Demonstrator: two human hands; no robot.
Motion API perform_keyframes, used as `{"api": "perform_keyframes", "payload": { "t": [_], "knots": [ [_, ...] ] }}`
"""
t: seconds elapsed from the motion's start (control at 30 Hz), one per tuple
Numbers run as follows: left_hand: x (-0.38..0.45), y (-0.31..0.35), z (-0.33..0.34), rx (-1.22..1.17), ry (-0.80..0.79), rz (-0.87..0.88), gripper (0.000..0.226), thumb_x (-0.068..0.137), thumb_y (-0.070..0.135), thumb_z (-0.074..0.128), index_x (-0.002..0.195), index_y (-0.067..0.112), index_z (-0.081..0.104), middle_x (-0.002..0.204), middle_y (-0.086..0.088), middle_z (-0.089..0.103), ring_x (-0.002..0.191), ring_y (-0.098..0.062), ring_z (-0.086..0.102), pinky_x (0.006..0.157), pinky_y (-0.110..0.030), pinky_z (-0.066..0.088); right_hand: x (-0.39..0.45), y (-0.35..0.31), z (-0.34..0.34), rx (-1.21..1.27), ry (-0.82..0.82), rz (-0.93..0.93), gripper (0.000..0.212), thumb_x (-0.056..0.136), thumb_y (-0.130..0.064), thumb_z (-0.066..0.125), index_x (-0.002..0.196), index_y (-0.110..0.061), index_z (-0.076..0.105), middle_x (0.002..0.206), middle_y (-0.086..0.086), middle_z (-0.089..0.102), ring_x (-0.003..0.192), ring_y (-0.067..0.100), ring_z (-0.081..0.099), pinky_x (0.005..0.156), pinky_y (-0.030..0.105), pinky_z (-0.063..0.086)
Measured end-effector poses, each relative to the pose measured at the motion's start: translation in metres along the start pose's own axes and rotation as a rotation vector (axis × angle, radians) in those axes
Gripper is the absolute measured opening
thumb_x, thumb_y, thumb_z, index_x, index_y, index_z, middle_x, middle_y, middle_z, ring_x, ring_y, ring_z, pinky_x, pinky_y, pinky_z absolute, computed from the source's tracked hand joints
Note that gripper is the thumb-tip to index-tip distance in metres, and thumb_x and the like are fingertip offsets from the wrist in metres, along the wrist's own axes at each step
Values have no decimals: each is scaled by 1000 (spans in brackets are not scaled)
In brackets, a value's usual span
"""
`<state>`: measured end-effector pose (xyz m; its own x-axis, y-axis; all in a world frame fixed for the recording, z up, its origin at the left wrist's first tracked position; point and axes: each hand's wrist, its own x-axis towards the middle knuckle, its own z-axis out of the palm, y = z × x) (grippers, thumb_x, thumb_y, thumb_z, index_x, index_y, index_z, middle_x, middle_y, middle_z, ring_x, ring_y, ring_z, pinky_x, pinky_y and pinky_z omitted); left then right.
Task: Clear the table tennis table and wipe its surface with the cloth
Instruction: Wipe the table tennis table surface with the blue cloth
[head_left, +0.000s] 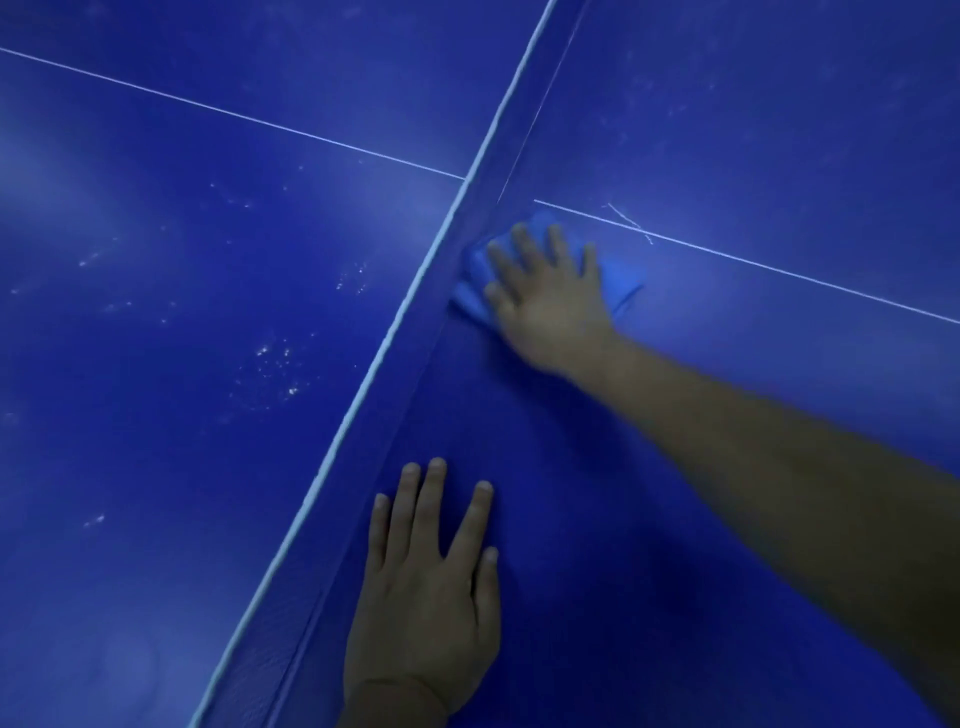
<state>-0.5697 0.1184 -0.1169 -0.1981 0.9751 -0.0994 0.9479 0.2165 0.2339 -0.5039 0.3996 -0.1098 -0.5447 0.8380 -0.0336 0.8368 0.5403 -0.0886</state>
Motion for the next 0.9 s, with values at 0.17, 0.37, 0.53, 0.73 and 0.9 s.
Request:
{"api": "perform_keyframes", "payload": {
  "t": [0.17, 0.37, 0.53, 0.73, 0.9],
  "knots": [
    [0, -1, -1, 39, 1, -5, 53, 98, 46, 30, 149, 31, 35, 161, -5, 25, 151, -25, 17, 115, -46, 13, 23, -30, -8, 62, -96, -89, 54, 105, -49, 19, 157, -34, 21, 167, -4, 6, 153, 27, -1, 120, 60, -2],
    [-1, -1, 0, 30, 10, 1, 56, 103, 50, 12, 150, 30, 35, 161, -8, 26, 151, -27, 16, 117, -46, 11, 13, 80, -7, 15, -1, 392, 55, 104, -48, 18, 156, -32, 21, 166, -1, 13, 152, 34, 8, 117, 63, 9],
    [0, 0, 1, 36, -3, -7, 54, 99, 46, 30, 150, 29, 38, 161, -9, 26, 151, -28, 16, 116, -49, 11, -58, 175, -20, 105, 51, 952, 57, 104, -47, 17, 158, -28, 20, 167, 3, 9, 152, 37, 3, 117, 66, 3],
    [-1, -1, 0, 6, 21, 5, 56, 96, 45, 33, 149, 27, 40, 161, -10, 27, 151, -28, 17, 119, -46, 7, -17, 62, -8, 54, 44, 552, 56, 105, -46, 20, 157, -27, 19, 167, 4, 8, 152, 38, 4, 116, 66, 3],
    [0, 2, -1, -6, 34, 0, 57, 95, 45, 33, 148, 25, 44, 160, -11, 28, 150, -29, 18, 121, -42, 3, -23, 63, -7, 17, -44, 185, 56, 104, -48, 16, 158, -32, 16, 167, -2, 7, 153, 31, 3, 118, 61, 5]
  ]
}}
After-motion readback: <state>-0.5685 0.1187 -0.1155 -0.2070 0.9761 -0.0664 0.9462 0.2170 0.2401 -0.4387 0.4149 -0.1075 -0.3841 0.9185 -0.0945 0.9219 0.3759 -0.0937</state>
